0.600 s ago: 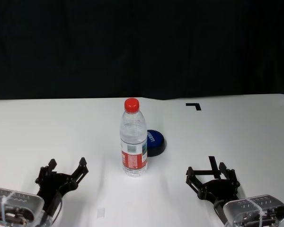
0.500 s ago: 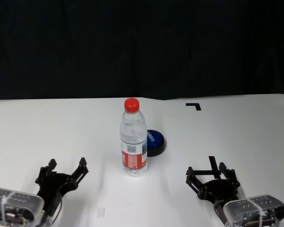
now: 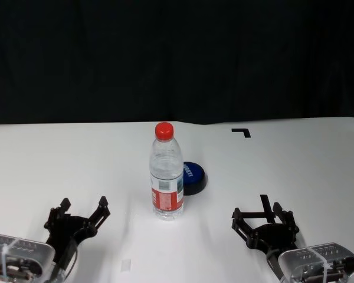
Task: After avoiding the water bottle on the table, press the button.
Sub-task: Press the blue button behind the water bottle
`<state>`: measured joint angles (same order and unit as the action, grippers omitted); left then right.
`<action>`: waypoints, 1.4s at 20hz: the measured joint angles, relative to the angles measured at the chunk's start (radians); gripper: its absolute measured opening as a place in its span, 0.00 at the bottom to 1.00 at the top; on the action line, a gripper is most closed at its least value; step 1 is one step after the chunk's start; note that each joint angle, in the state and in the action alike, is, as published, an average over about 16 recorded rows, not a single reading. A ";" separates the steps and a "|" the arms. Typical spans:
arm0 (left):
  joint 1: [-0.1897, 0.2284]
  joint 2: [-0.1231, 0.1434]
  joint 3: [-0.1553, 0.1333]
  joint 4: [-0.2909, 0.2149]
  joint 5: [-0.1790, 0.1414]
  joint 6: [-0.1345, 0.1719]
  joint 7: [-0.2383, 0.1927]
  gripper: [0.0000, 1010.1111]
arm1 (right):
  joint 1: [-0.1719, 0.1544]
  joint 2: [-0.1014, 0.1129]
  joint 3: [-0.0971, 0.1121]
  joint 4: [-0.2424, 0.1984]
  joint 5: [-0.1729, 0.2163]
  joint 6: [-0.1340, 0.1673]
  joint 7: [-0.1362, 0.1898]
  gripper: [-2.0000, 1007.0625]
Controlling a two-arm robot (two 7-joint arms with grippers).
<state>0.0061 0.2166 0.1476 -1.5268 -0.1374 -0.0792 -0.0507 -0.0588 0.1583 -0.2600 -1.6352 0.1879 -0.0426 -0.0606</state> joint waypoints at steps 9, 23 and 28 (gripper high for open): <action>0.000 0.000 0.000 0.000 0.000 0.000 0.000 1.00 | 0.000 0.000 0.000 0.000 0.000 0.000 0.000 1.00; 0.003 -0.002 -0.004 -0.002 0.002 0.001 0.000 1.00 | 0.000 0.000 0.000 0.000 0.000 0.000 0.000 1.00; 0.006 -0.006 -0.013 -0.008 0.015 0.005 0.001 1.00 | 0.000 0.000 0.000 0.000 0.000 0.000 0.000 1.00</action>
<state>0.0124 0.2111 0.1347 -1.5347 -0.1228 -0.0746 -0.0501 -0.0588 0.1583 -0.2600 -1.6352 0.1879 -0.0427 -0.0605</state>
